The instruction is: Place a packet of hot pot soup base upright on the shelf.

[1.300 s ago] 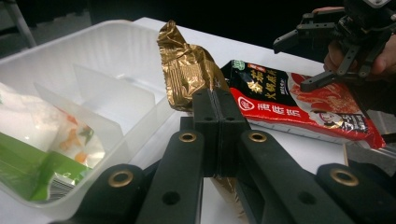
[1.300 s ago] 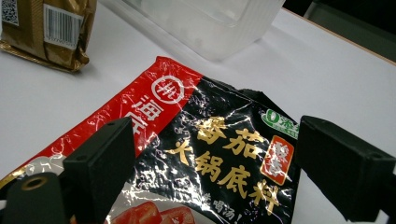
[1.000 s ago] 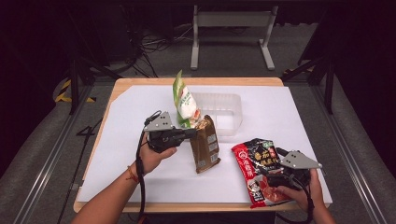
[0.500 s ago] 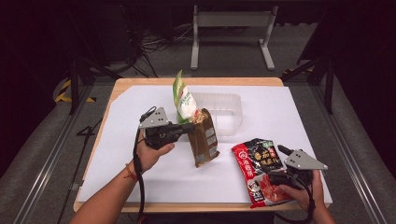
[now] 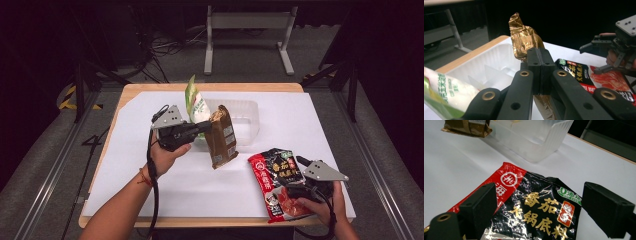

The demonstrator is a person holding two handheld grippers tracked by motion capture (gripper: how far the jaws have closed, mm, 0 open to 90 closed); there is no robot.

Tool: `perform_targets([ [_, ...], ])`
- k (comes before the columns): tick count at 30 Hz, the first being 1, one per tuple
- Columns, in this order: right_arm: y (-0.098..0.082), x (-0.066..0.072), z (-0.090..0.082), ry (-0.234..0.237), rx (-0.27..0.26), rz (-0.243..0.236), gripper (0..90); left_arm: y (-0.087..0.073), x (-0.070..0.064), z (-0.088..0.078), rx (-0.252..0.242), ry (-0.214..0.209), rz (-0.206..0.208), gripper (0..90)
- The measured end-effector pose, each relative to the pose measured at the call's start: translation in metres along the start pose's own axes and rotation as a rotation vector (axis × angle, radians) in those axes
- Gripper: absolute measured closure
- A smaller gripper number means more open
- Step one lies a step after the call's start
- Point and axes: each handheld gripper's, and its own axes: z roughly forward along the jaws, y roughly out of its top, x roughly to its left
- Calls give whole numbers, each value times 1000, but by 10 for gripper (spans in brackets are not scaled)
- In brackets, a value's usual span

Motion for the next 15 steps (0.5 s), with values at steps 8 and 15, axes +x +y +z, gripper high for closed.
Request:
perform_targets([
  [8, -3, 2, -5, -1, 7, -5, 137, 17, 4, 5, -32, 39, 2, 897],
  [15, -5, 1, -3, 0, 21, -1, 137, 24, 11, 9, -41, 81, -11, 897],
])
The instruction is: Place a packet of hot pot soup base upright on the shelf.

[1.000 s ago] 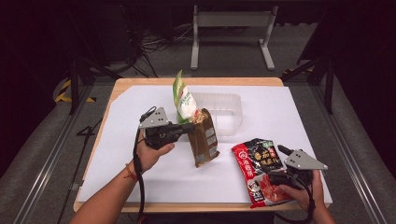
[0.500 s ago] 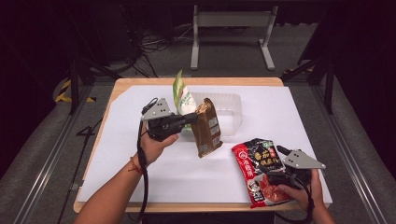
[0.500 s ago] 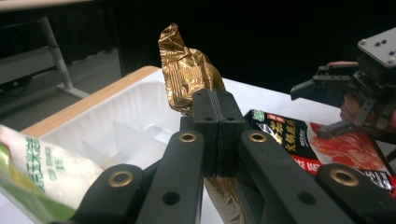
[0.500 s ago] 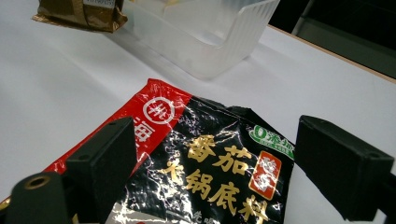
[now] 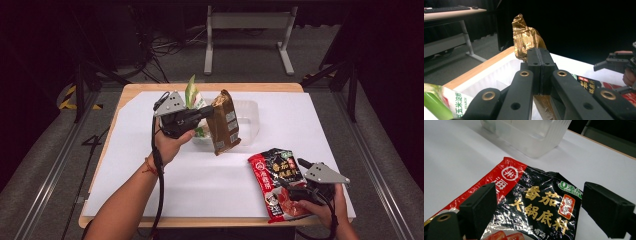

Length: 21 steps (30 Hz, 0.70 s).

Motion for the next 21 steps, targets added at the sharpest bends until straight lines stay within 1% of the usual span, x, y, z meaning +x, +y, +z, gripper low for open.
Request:
perform_targets([
  [1, 0, 0, 0, 1, -1, 2, 137, 1, 3, 2, -2, 17, -20, 897],
  [2, 0, 0, 0, 1, -1, 2, 137, 1, 3, 2, -2, 17, -20, 897],
  [3, 0, 0, 0, 2, 0, 4, 137, 3, 6, 2, -2, 49, -20, 897],
  [4, 0, 0, 0, 2, 0, 4, 137, 3, 6, 2, -2, 49, -20, 897],
  [5, 0, 0, 0, 4, 3, 2, 137, 4, 8, 2, 1, 59, -27, 897],
  [6, -1, 0, 0, 4, 3, 2, 137, 5, 10, 2, 1, 76, -30, 897],
  [8, -1, 0, 0, 7, 5, 3, 137, 7, 13, 3, 4, 96, -39, 897],
  [9, -1, 0, 0, 7, 5, 2, 137, 8, 14, 4, 7, 110, -48, 897],
  [10, -1, 0, 1, 7, 6, 2, 136, 10, 16, 6, 12, 128, -44, 897],
  [12, -1, 1, 1, 10, 7, 0, 136, 11, 19, 10, 19, 148, -54, 897],
  [14, -1, 1, 2, 10, 11, -3, 136, 13, 21, 16, 32, 180, -37, 896],
  [15, -1, 1, 2, 12, 13, 0, 136, 14, 22, 19, 30, 188, -45, 896],
  [16, -1, 1, 2, 13, 15, -3, 135, 15, 23, 22, 38, 202, -40, 896],
  [17, -1, 1, 2, 13, 18, -6, 135, 16, 24, 25, 47, 220, -28, 896],
  [18, -1, 1, 2, 13, 19, -5, 135, 17, 25, 28, 52, 229, -23, 896],
  [19, -1, 1, 2, 14, 21, -9, 134, 18, 27, 30, 50, 224, -34, 896],
  [21, -1, 2, 2, 14, 21, -14, 134, 20, 28, 37, 73, 255, -17, 896],
])
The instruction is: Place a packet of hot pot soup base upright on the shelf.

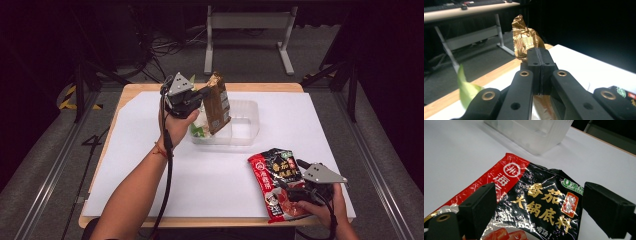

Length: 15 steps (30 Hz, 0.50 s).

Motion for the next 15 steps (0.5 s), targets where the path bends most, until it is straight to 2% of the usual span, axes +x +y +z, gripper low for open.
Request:
perform_targets([
  [4, 0, 1, 1, 4, 9, -1, 134, 2, 0, 11, 19, 22, 4, 896],
  [6, 0, 0, 1, 3, 9, -2, 134, 3, -2, 16, 26, 55, 24, 896],
  [8, 0, 0, 1, 2, 4, 0, 134, 2, -3, 23, 35, 58, 14, 896],
  [10, 0, 0, 1, 1, 6, -2, 134, -1, -6, 31, 44, 76, 24, 895],
  [15, 2, 3, -2, -6, -5, -19, 132, -4, -11, 41, 31, 78, 7, 894],
])
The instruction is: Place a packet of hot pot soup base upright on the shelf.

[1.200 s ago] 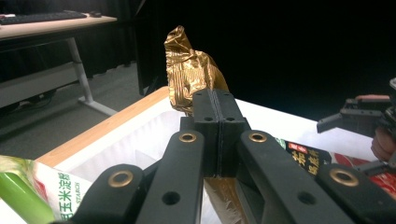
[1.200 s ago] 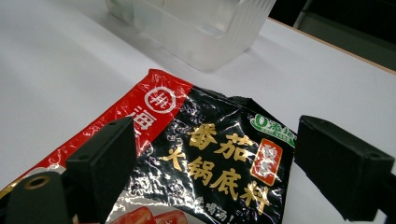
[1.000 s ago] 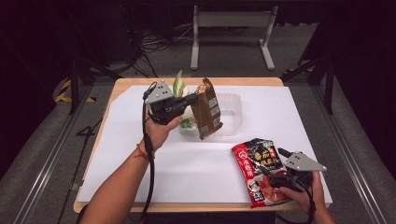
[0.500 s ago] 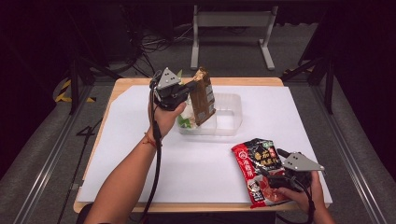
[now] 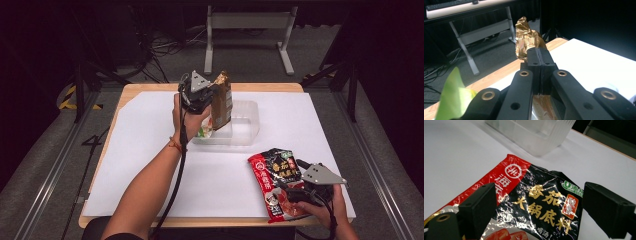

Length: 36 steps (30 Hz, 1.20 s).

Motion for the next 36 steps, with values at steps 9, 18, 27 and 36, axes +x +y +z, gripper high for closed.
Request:
perform_targets([
  [9, 1, 1, 0, 14, -1, -1, 129, 5, -6, 9, 14, -77, -49, 892],
  [18, 0, -1, -1, 9, -2, 4, 129, -8, -17, 19, 10, -145, -62, 890],
  [27, 0, 1, 2, 13, 8, -8, 129, -17, -14, 15, -13, -206, -72, 889],
  [36, 0, 2, 3, 11, 12, -20, 129, -26, -5, 27, 9, -213, -90, 887],
])
